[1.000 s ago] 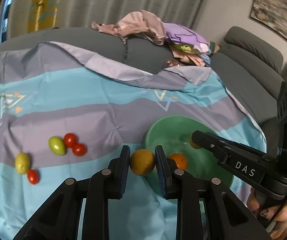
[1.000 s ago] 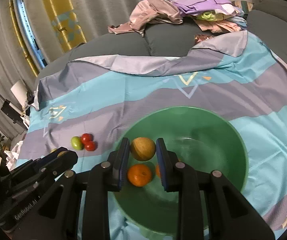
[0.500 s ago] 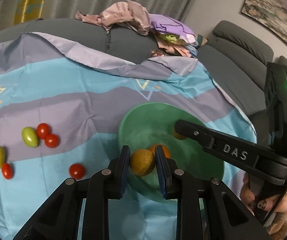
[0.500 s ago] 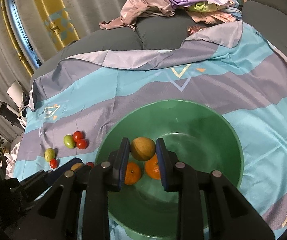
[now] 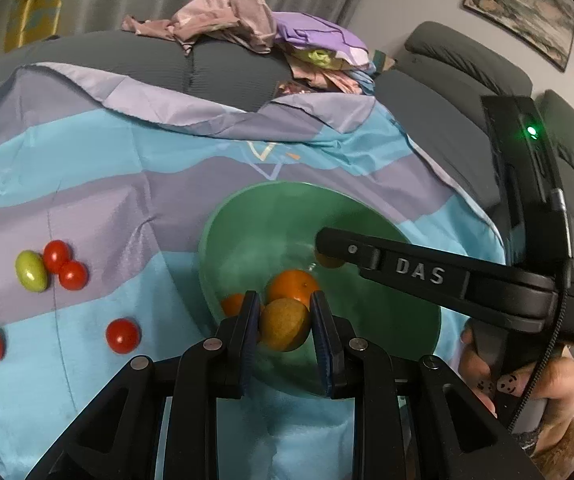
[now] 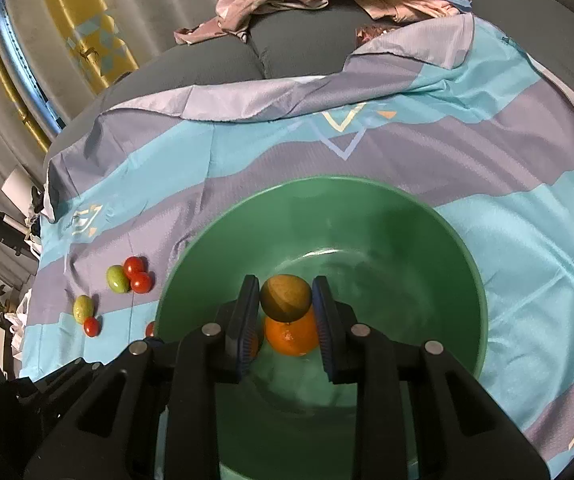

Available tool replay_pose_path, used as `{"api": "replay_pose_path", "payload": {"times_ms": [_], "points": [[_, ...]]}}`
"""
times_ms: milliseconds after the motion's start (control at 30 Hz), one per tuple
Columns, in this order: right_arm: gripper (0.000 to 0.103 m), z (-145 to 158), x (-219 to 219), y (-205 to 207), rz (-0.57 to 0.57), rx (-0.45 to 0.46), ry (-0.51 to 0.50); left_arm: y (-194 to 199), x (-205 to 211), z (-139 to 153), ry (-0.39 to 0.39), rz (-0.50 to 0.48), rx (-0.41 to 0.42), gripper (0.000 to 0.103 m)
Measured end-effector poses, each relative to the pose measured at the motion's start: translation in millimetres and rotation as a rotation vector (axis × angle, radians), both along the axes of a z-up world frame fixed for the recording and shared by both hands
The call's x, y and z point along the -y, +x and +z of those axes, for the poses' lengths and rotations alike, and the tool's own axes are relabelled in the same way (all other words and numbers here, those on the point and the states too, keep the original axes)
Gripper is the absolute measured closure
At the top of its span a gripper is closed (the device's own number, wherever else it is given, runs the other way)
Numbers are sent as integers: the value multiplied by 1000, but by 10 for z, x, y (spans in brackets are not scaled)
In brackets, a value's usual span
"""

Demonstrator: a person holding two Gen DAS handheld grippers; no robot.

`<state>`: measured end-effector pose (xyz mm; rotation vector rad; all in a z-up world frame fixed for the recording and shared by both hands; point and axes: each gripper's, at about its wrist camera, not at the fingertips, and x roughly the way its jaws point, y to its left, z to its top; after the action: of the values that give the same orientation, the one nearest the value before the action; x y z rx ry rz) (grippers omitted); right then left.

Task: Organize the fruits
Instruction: 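Carry the small orange fruit into the bowl with the left tool while the right tool lowers the tan fruit, then open the left tool in the bowl while the right tool releases the tan fruit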

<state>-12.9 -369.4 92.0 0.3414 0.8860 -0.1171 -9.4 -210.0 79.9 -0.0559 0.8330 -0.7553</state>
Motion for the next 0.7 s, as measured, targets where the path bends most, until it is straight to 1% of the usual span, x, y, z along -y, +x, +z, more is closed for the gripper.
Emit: {"api": "replay_pose_path", "payload": {"times_ms": [133, 233, 333, 500, 700], "points": [[75, -37, 4, 19, 1, -14, 4, -16, 29, -3, -10, -22, 1, 76], [75, -53, 9, 28, 4, -22, 5, -18, 53, -15, 2, -20, 9, 76], [75, -74, 13, 39, 6, -31, 5, -8, 72, -43, 4, -26, -6, 76], [75, -106, 21, 57, 6, -46, 6, -17, 119, -60, 16, -44, 0, 76], [75, -112, 25, 57, 4, -48, 6, -7, 130, -83, 9, -55, -11, 76]]}}
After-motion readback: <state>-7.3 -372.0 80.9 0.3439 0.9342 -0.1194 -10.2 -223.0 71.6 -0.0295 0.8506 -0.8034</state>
